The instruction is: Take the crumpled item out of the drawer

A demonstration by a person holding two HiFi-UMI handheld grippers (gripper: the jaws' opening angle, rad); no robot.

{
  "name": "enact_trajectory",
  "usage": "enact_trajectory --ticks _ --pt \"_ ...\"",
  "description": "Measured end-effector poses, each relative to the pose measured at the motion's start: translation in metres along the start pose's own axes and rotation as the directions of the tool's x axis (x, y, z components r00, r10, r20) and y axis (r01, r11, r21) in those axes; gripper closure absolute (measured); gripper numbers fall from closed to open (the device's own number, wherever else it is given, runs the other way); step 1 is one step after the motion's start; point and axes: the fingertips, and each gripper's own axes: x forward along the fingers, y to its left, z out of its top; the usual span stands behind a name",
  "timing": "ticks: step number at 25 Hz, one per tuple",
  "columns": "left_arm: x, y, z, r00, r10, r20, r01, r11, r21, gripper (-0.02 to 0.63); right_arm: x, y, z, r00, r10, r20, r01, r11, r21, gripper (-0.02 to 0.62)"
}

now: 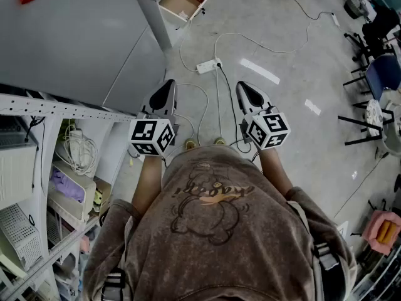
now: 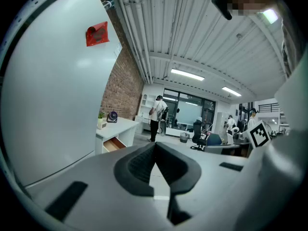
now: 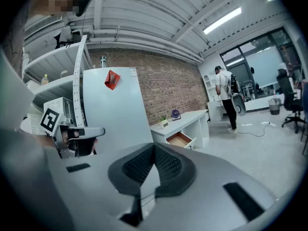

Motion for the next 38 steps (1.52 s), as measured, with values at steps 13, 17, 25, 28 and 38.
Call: enact_trajectory --ticks 13,17,25,28,38 --pt "-0.003 0.026 -0.006 0.999 -0.053 -0.010 0.053 0.999 0.012 0.598 0.029 0.034 -0.021 1.000 -0.010 -0.030 0.011 1.000 0.021 0.598" --pt "-0.002 0.029 -0.008 0.996 -0.084 -0.006 0.084 0.996 0.019 0.598 0.031 0.036 -0.026 0.999 -0.040 -0.020 0.041 0.999 0.029 0.597" --pt "0.024 0.040 -0.007 0.994 -0.109 -0.020 0.109 0.994 0.017 0.598 0.047 0.026 -0.016 0.998 -0.070 -0.003 0.070 0.997 0.037 0.597" --pt "0.040 0.051 -0.006 0.994 -0.111 -0.016 0.111 0.994 0.023 0.598 0.064 0.016 -0.013 0.998 -0.070 0.008 0.069 0.997 0.040 0.597" --pt "0.134 0.090 0.001 0.994 -0.092 -0.059 0.093 0.996 0.011 0.598 0.147 -0.045 0.007 0.999 -0.049 -0.009 0.049 0.997 0.060 0.597"
